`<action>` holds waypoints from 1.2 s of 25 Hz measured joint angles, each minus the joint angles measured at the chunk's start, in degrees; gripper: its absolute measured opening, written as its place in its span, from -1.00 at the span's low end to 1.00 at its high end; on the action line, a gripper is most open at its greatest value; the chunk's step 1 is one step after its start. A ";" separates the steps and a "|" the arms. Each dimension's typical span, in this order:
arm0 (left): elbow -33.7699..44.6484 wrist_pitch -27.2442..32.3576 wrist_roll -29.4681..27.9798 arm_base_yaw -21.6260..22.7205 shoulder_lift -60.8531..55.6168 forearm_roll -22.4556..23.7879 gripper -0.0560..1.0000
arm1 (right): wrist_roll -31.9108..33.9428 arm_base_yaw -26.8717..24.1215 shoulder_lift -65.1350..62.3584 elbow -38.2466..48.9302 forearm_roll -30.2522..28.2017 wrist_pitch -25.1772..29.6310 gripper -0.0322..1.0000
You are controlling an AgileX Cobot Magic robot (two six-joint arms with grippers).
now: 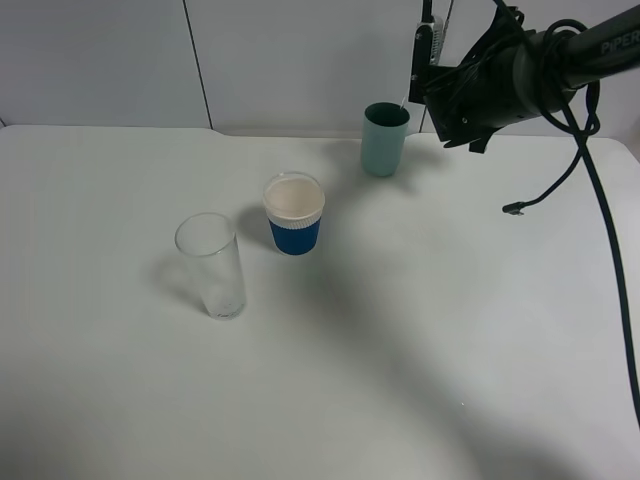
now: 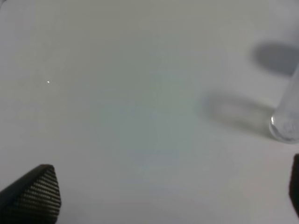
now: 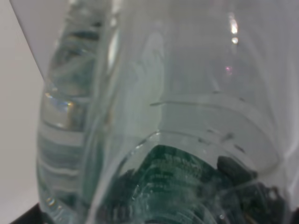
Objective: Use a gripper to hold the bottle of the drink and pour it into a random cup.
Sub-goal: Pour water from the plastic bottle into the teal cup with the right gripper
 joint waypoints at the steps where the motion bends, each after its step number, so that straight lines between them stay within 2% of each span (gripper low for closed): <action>1: 0.00 0.00 0.00 0.00 0.00 0.00 0.99 | 0.00 0.00 0.00 0.00 0.00 0.18 0.08; 30: 0.00 0.00 0.00 0.00 0.00 0.00 0.99 | -0.90 -0.68 0.00 0.00 0.52 1.89 0.08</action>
